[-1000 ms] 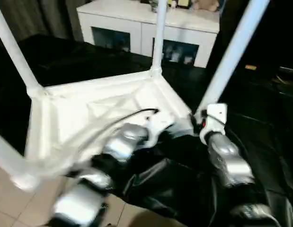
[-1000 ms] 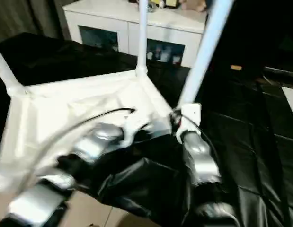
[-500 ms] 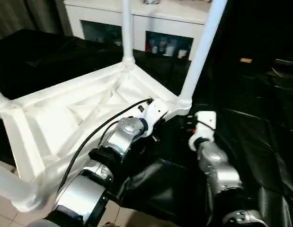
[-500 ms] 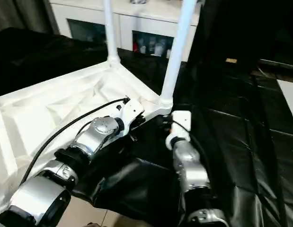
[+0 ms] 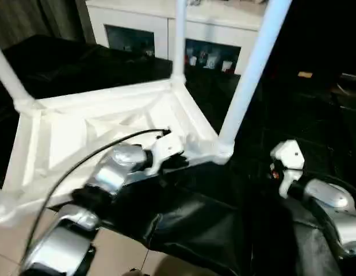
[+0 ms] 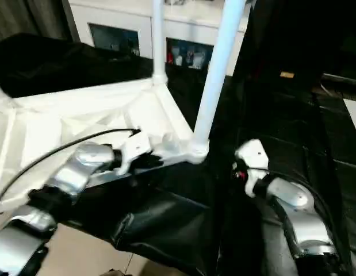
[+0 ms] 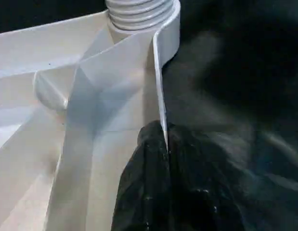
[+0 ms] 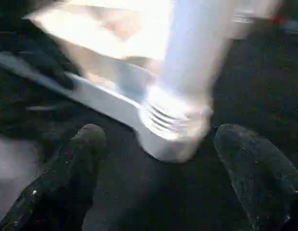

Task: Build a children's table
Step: Rotate leg to tighten

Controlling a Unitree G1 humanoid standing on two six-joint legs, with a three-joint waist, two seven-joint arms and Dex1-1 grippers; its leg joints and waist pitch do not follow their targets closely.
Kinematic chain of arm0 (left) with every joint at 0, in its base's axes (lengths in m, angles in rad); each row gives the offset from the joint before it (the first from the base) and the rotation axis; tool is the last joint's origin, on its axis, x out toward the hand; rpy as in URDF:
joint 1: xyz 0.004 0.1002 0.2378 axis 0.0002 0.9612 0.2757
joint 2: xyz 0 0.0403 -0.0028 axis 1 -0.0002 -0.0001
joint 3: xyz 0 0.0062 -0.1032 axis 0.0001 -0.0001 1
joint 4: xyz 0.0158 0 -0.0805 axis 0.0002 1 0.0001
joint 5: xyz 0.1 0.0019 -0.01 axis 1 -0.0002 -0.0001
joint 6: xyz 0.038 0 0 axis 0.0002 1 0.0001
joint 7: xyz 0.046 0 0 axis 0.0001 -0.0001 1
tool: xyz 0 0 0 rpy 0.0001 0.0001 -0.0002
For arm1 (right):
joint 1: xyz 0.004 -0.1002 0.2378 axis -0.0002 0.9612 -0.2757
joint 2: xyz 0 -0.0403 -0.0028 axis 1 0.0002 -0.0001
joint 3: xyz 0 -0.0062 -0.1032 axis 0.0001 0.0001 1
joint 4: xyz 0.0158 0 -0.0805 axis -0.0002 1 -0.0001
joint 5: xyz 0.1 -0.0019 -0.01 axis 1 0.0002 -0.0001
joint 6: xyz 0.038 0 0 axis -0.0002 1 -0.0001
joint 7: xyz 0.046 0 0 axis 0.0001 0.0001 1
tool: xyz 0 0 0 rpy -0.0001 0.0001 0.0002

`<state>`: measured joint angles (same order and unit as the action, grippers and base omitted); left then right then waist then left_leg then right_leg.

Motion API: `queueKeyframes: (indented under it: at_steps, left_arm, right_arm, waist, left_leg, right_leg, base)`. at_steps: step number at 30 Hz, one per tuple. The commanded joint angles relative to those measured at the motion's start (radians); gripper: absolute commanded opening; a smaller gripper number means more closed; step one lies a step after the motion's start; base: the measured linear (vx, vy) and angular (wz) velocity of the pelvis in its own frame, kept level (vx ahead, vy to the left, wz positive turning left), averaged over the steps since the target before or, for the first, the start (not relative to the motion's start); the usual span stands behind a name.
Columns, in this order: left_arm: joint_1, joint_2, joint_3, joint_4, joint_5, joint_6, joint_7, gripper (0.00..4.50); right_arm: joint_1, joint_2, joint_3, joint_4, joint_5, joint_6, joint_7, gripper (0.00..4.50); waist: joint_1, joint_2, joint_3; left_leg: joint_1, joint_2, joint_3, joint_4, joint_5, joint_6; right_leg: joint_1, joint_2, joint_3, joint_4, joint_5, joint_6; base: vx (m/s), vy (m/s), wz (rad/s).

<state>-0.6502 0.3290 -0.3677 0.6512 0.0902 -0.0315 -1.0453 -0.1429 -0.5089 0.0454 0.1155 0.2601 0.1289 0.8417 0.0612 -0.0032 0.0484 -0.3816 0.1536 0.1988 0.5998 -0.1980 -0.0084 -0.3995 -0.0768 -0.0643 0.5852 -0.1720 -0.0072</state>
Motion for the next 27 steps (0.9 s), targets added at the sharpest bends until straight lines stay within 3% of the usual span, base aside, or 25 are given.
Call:
queueKeyframes:
  at_steps: [1,2,3,7,9,13,15,23,27]
  left_arm:
    - [0.022,0.012,-0.051,-0.034,0.007,-0.008,-0.08,0.0]
    - [0.027,0.019,-0.049,-0.052,0.0,-0.004,-0.094,0.0]
    - [0.028,0.021,-0.047,-0.06,-0.002,-0.003,-0.097,0.0]
    - [0.034,0.028,-0.05,-0.084,0.0,-0.002,-0.109,0.0]
    - [0.037,0.03,-0.051,-0.094,-0.002,0.003,-0.114,0.0]
    - [0.044,0.032,-0.053,-0.116,-0.006,0.011,-0.127,0.0]
    - [0.046,0.033,-0.054,-0.119,-0.007,0.015,-0.133,0.0]
    - [0.05,0.037,-0.056,-0.124,-0.006,0.02,-0.142,0.0]
    - [0.052,0.04,-0.057,-0.13,-0.005,0.029,-0.147,0.0]
  right_arm:
    - [-0.002,-0.015,0.006,-0.026,0.025,0.022,0.045,4.28]
    - [-0.006,-0.019,0.011,-0.028,0.031,0.033,0.06,4.36]
    - [-0.012,-0.023,0.021,-0.025,0.024,0.034,0.065,4.43]
    - [-0.057,-0.009,0.068,0.049,-0.104,-0.027,-0.023,4.43]
    - [-0.062,-0.008,0.076,0.055,-0.111,-0.027,-0.023,4.43]
    - [-0.069,0.0,0.087,0.052,-0.105,-0.009,0.002,4.43]
    - [-0.074,0.01,0.086,0.057,-0.1,-0.001,-0.003,4.43]
    - [-0.089,0.037,0.067,0.084,-0.069,-0.01,-0.005,4.43]
    - [-0.105,0.056,0.06,0.109,-0.057,-0.019,0.006,4.15]
  waist:
    - [0.006,-0.008,-0.057]
    - [0.006,-0.006,-0.056]
    - [0.008,-0.011,-0.056]
    - [0.016,-0.01,-0.056]
    - [0.02,-0.012,-0.058]
    - [0.027,-0.011,-0.063]
    - [0.026,-0.01,-0.062]
    - [0.025,-0.009,-0.061]
    - [0.025,-0.012,-0.062]
  left_leg:
    - [0.023,0.095,-0.04,-0.081,-0.215,0.072]
    - [0.024,0.094,-0.039,-0.082,-0.213,0.066]
    - [0.028,0.095,-0.037,-0.081,-0.218,0.063]
    - [0.027,0.092,-0.035,-0.082,-0.197,0.037]
    - [0.028,0.091,-0.034,-0.079,-0.193,0.032]
    - [0.025,0.09,-0.033,-0.073,-0.133,0.064]
    - [0.023,0.09,-0.033,-0.073,-0.134,0.07]
    - [0.025,0.09,-0.034,-0.075,-0.162,0.051]
    - [0.025,0.089,-0.033,-0.073,-0.158,0.051]
  right_leg:
    - [0.045,-0.097,0.055,-0.057,-0.169,-0.267]
    - [0.042,-0.094,0.054,-0.059,-0.174,-0.268]
    - [0.04,-0.094,0.054,-0.06,-0.177,-0.269]
    - [0.039,-0.093,0.053,-0.056,-0.182,-0.256]
    - [0.04,-0.096,0.055,-0.056,-0.182,-0.252]
    - [0.044,-0.094,0.054,-0.045,-0.099,-0.259]
    - [0.045,-0.094,0.053,-0.046,-0.1,-0.262]
    - [0.044,-0.093,0.053,-0.048,-0.14,-0.258]
    - [0.044,-0.093,0.054,-0.046,-0.136,-0.259]
  base:
    - [0.0,0.0,0.0]
    - [0.0,0.0,0.0]
    - [0.0,0.0,0.0]
    - [0.0,0.0,0.0]
    - [0.0,0.0,0.0]
    - [0.0,0.0,0.0]
    - [0.0,0.0,0.0]
    - [0.0,0.0,0.0]
    - [0.0,0.0,0.0]
